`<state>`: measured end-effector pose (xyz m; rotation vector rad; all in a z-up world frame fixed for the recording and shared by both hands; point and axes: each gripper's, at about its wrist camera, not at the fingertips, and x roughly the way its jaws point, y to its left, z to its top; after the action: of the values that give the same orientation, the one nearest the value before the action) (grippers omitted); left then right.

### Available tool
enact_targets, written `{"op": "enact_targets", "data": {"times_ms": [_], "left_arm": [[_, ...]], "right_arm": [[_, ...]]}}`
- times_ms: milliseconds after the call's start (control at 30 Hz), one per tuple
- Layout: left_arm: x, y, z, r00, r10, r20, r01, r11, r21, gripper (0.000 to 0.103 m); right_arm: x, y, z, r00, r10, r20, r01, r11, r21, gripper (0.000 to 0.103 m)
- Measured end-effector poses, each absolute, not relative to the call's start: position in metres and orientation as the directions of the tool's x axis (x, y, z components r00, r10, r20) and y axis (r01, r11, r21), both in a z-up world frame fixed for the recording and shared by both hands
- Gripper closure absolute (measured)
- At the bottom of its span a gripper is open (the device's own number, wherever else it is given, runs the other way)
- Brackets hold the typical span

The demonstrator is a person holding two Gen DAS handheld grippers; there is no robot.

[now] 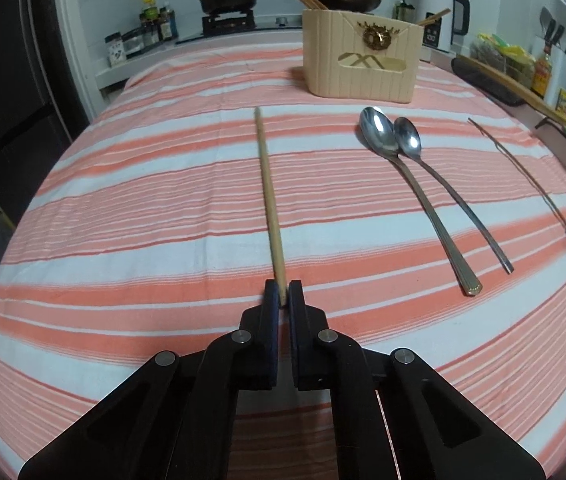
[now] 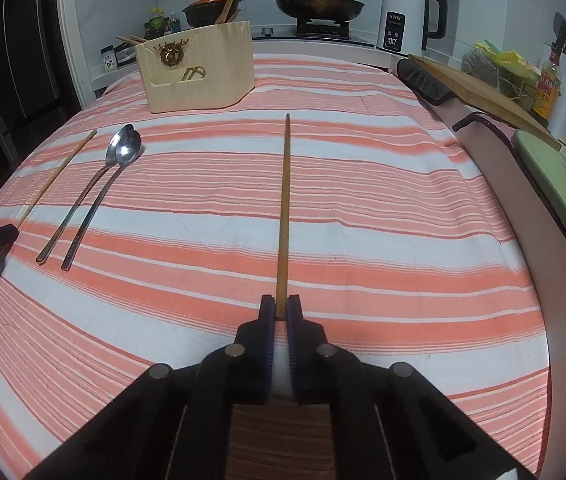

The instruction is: Organize utensils

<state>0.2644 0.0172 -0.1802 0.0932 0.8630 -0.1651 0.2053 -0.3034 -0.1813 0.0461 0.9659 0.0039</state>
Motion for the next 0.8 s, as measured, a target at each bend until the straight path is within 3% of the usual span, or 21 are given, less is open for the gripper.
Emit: {"op": "enact_targets", "data": {"times_ms": [400,800], "left_arm": [[0.252,0.030,-0.113,0.745,-0.146,-0.651,0.171,0.985,-0.025,0.101],[0.238,0.030,-0.015,0.852,-0.230,-0.470,0.221,0.972,-0.076,0.101]], "right_arm": [[0.201,-0.288,-0.111,0.700,-0.004,-0.715,-0.007,1.000,-0.013,0.097],[0.200,-0.271,-0.016,0.836,0.053,-0.546,-0.064,0.998,-0.001,0.097]]}}
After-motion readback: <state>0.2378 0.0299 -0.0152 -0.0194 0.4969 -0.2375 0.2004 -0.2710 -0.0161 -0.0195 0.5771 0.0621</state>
